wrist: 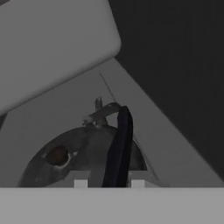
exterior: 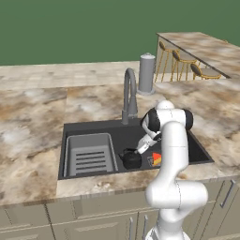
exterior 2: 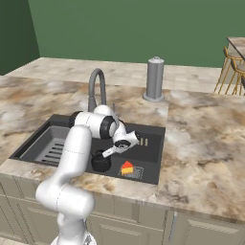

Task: Open the cabinet, pick the kettle from the cabinet, and place it in the sink.

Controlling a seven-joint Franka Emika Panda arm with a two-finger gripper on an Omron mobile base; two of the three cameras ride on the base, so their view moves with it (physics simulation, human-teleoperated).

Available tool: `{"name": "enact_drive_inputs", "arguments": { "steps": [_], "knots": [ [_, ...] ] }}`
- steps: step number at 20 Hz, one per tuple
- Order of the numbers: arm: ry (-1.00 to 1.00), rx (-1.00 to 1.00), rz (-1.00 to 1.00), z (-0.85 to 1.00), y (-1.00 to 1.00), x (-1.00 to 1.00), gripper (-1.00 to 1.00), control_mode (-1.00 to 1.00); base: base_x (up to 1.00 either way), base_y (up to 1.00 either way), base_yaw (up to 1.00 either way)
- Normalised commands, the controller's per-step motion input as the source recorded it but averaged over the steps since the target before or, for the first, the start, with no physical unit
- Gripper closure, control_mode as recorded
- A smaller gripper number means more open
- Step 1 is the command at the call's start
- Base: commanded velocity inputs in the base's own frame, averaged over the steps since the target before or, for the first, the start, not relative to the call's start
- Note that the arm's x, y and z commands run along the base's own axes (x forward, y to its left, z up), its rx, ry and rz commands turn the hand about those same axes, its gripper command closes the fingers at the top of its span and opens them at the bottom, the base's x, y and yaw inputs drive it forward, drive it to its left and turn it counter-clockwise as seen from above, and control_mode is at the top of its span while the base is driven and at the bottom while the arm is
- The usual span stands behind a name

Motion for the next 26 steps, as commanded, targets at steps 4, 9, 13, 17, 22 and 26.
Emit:
{"name": "enact_drive_inputs", "arguments": {
  "steps": [4, 9, 13, 17, 22, 26],
  "knots": [
    [0.0, 0.0, 0.01, -0.3, 0.0, 0.01, -1.0, -1.0, 0.0, 0.0, 0.0],
    [0.0, 0.0, 0.0, -0.19, -0.01, 0.0, -1.0, -1.0, 0.0, 0.0, 0.0],
    [0.04, 0.0, 0.0, -0.05, -0.06, -0.01, -1.0, -1.0, 0.0, 0.0, 0.0],
    [0.15, 0.0, -0.03, 0.0, -0.11, -0.08, -1.0, -1.0, 0.0, 0.0, 0.0],
    [0.2, 0.0, -0.05, 0.01, -0.19, 0.0, -1.0, -1.0, 0.0, 0.0, 0.0],
    [0.16, 0.0, -0.04, 0.04, -0.29, 0.0, -1.0, -1.0, 0.0, 0.0, 0.0]
  ]
}}
